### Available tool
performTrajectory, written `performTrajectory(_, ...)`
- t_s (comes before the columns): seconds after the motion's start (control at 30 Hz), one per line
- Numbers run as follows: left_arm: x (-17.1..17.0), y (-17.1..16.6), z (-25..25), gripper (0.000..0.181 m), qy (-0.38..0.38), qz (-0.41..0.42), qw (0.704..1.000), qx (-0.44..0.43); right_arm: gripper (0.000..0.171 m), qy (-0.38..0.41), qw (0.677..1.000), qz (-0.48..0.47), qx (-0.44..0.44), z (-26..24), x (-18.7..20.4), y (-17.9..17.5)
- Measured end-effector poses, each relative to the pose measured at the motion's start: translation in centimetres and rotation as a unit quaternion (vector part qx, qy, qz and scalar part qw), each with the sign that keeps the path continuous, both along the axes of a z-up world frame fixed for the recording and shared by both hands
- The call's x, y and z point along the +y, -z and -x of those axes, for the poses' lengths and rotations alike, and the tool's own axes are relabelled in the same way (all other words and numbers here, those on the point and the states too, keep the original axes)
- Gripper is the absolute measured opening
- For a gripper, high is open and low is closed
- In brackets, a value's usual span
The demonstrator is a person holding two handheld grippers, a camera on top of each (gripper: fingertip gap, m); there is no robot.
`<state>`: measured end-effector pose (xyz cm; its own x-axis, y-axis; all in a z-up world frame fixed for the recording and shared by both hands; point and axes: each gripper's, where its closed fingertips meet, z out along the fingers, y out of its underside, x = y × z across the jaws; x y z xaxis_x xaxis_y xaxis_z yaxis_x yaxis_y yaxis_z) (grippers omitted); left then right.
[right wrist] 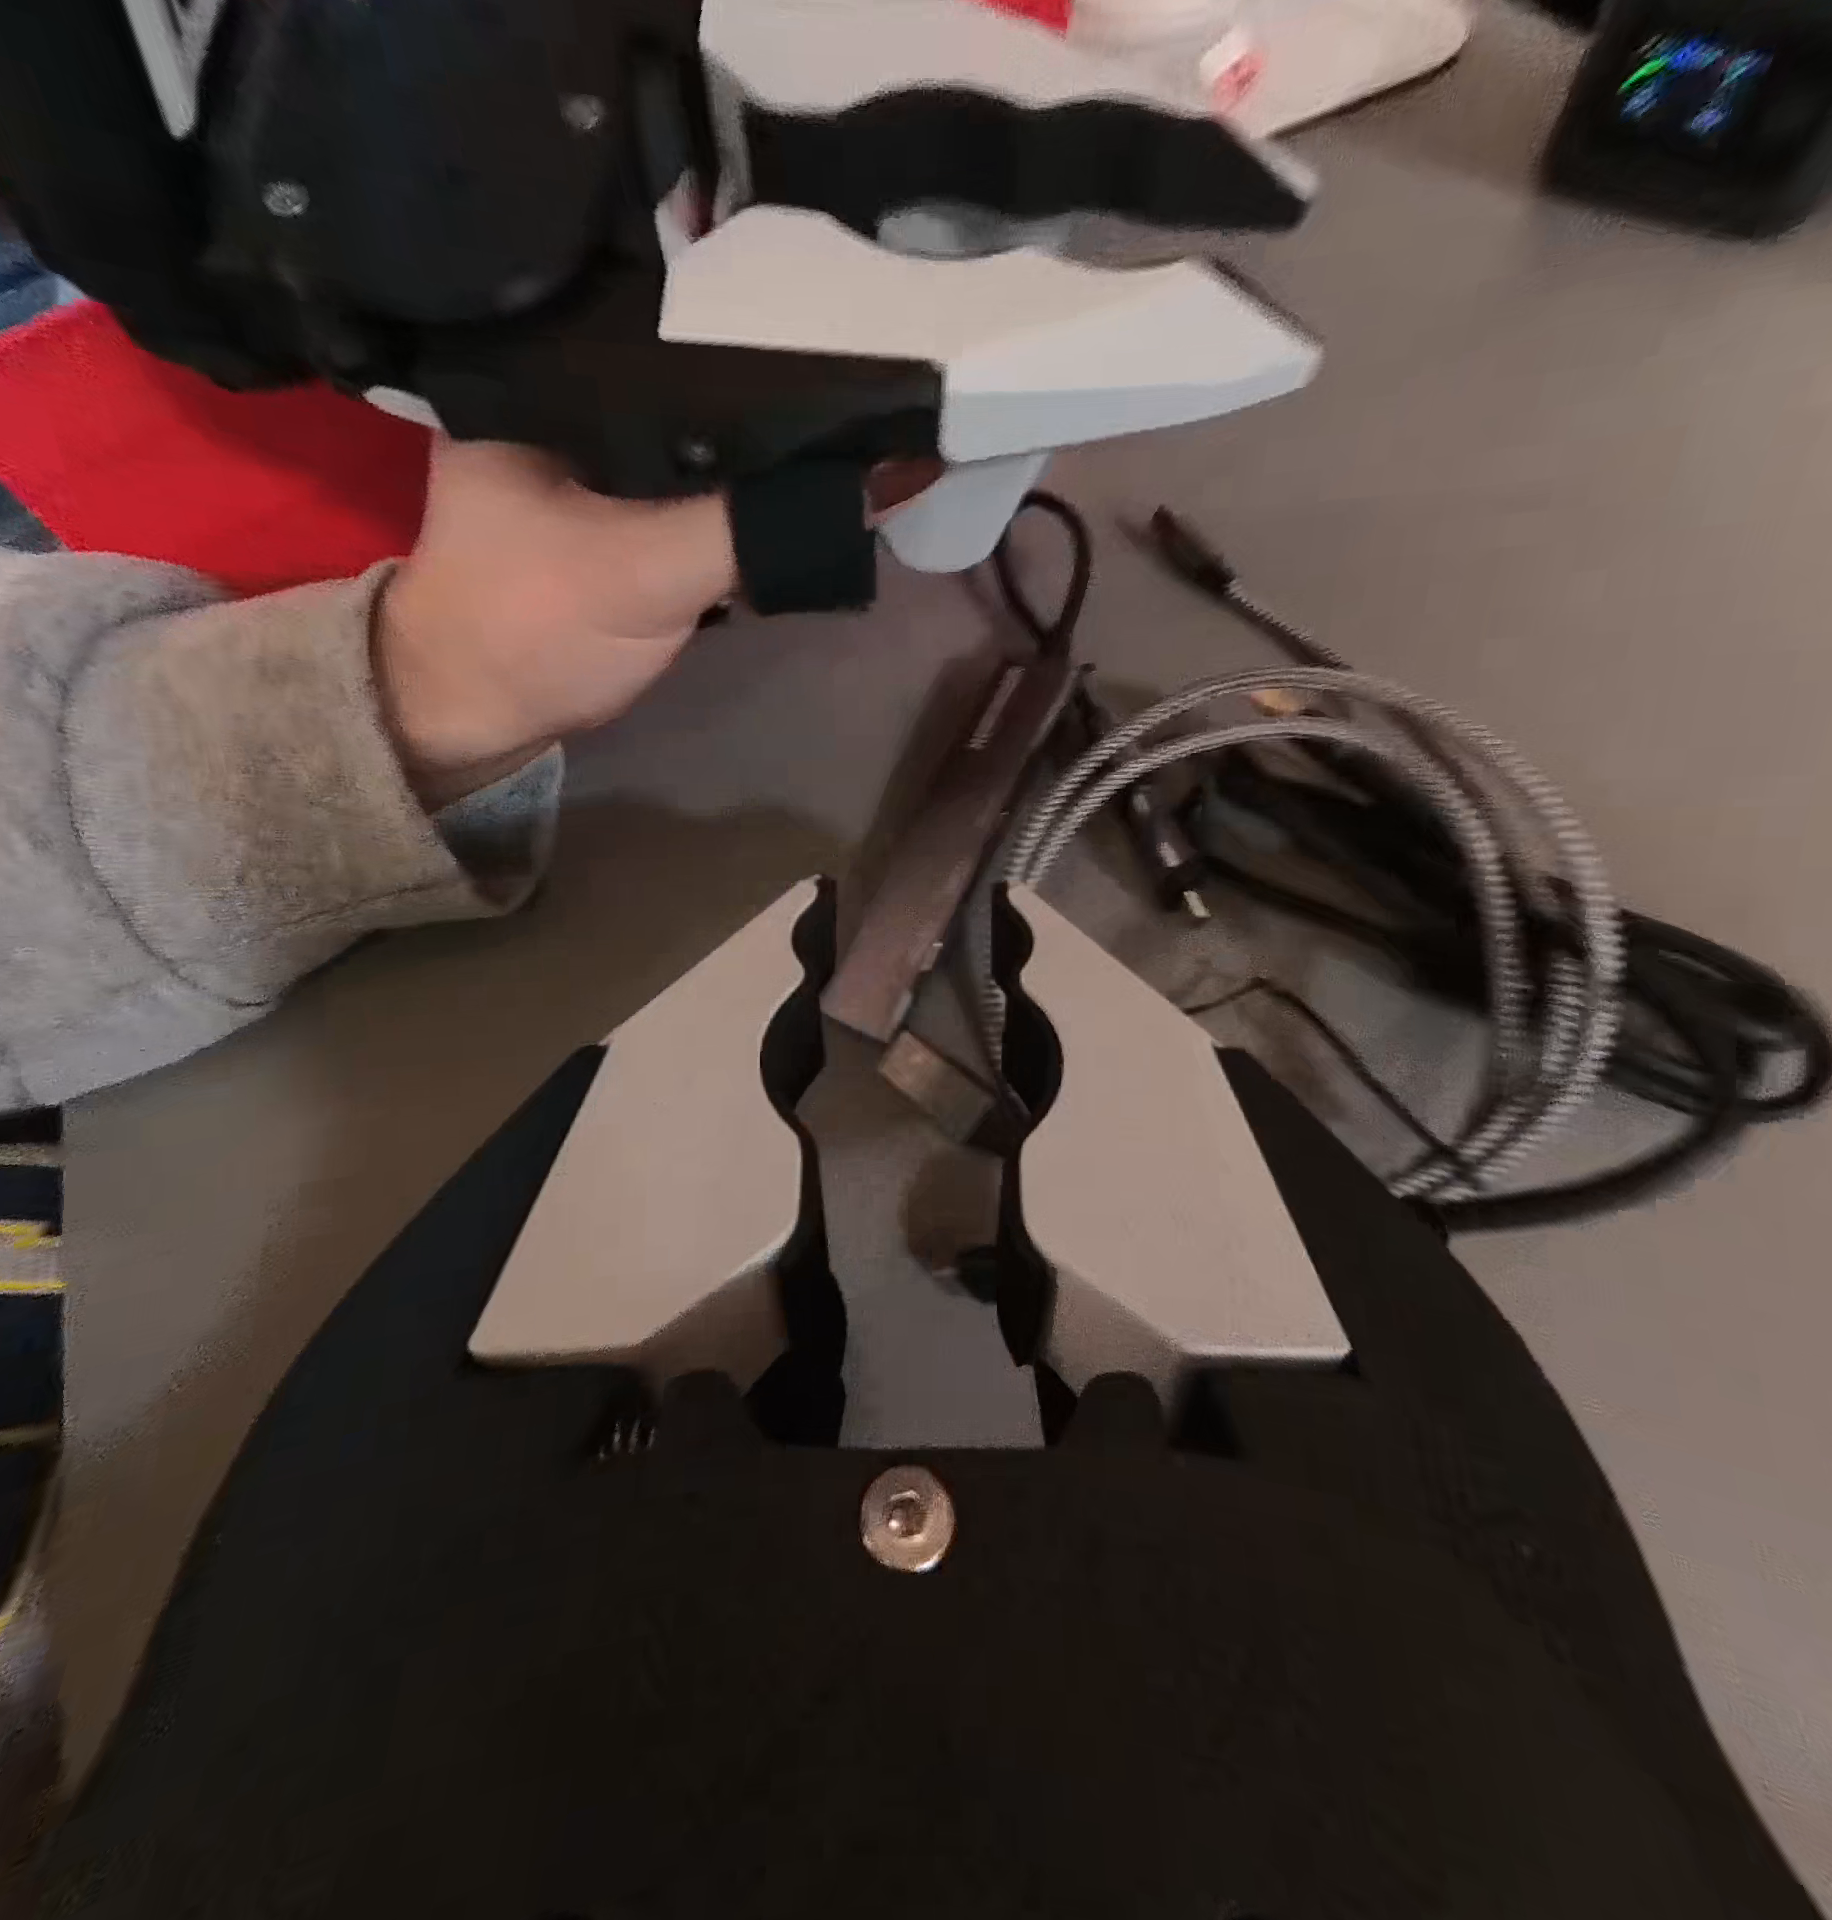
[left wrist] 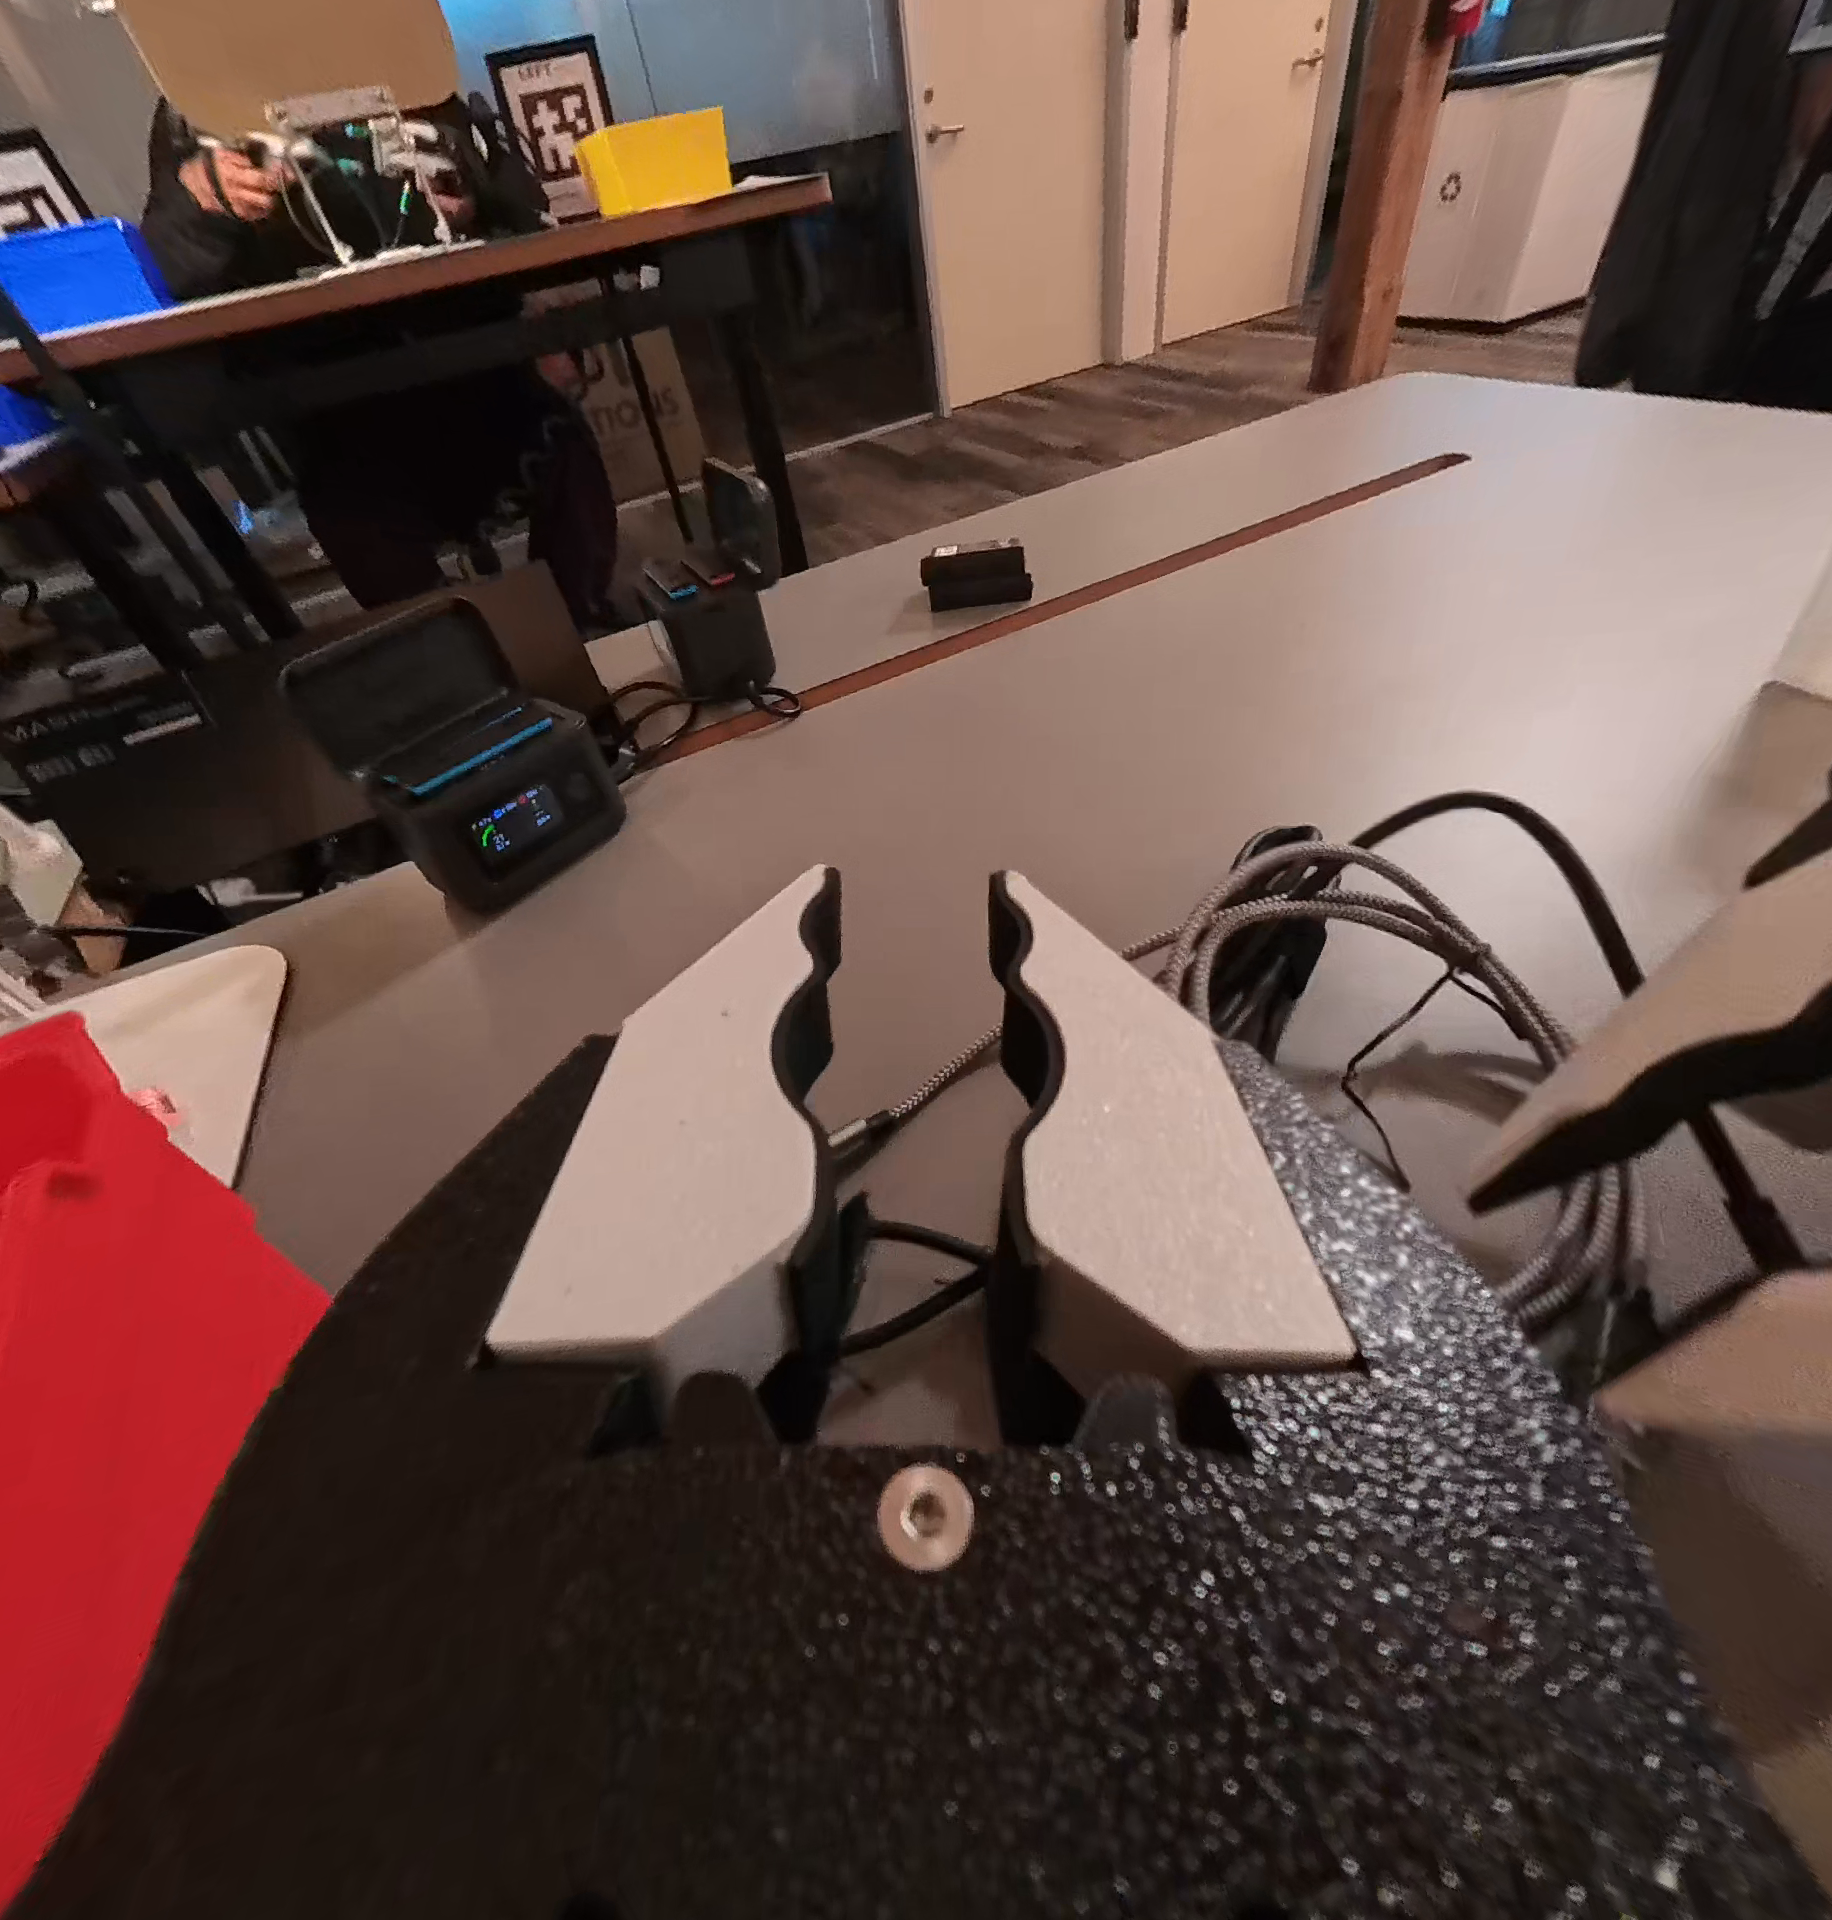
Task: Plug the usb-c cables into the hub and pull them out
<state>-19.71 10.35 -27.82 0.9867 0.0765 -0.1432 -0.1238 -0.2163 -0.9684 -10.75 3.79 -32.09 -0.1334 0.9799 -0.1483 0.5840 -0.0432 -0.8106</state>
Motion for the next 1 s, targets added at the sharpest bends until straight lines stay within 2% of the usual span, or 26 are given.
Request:
performTrajectory(0.2, -0.7, -1.5, -0.6, 0.023, 0.013, -0.033, 0.999, 0.023, 0.037, -0.006, 0.994, -0.084, -0.065, 0.5, -1.9, 3.0)
performTrajectory(0.3, -0.9, -2.0, -0.7, 0.023, 0.023, -0.048, 0.999, 0.007, 0.038, 0.011, 0.991, -0.113, -0.072, 0.7, -1.3, 3.6)
performTrajectory(0.43, -1.3, -2.6, -0.7, 0.024, 0.033, -0.065, 0.997, -0.024, 0.036, 0.013, 0.992, -0.093, -0.08, 1.0, -1.6, 4.4)
performTrajectory(0.57, -1.7, -3.2, -0.5, 0.028, 0.046, -0.084, 0.993, -0.075, 0.025, 0.012, 0.994, -0.089, -0.068, 1.2, -1.3, 4.3)
performTrajectory(0.77, -2.0, -3.2, -1.1, 0.032, 0.085, -0.09, 0.978, -0.17, 0.01, 0.063, 0.995, -0.063, 0.055, 1.3, 2.6, 0.5)
performTrajectory(0.9, -2.2, -3.5, -3.1, 0.032, 0.142, -0.087, 0.966, -0.198, 0.007, 0.096, 0.989, 0.009, 0.114, 0.7, 5.1, -0.8)
performTrajectory(0.93, -2.3, -3.7, -3.7, 0.03, 0.159, -0.088, 0.962, -0.202, 0.007, 0.102, 0.985, 0.028, 0.135, 0.5, 5.7, -1.2)
performTrajectory(1.0, -2.8, -4.3, -5.7, 0.008, 0.221, -0.092, 0.949, -0.207, 0.006, 0.131, 0.974, 0.052, 0.18, 0.0, 7.2, -2.5)
